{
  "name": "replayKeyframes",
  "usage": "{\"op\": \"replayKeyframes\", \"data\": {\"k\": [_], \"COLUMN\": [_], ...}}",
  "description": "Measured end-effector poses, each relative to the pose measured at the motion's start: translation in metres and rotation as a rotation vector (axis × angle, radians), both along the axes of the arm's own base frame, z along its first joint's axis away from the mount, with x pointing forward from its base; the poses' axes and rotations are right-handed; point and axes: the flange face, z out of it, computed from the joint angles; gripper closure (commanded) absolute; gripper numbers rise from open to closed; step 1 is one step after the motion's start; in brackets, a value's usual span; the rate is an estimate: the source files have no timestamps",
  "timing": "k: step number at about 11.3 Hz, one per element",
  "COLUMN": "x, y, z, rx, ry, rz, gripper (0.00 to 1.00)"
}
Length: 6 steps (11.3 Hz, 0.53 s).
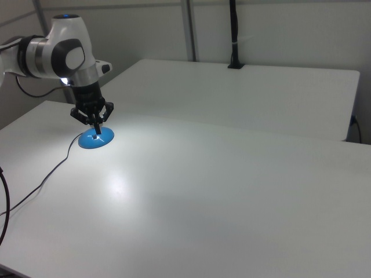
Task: Turn off the lamp
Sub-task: 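Move the gripper toward the blue lamp base and its switch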
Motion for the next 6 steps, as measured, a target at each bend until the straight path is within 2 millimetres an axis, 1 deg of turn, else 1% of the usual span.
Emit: {"op": "replayKeyframes", "data": {"k": [3,4,6], "x": [0.016,0.020,0.026], "y": [0.014,0.019,0.037], "z": [-0.020,-0.028,-0.051], "rx": [0.141,0.162,0.193], "ry": [-0.099,-0.133,-0.193], "rz": [0.021,0.015,0.009], "gripper": [0.99,0.99,0.99]}}
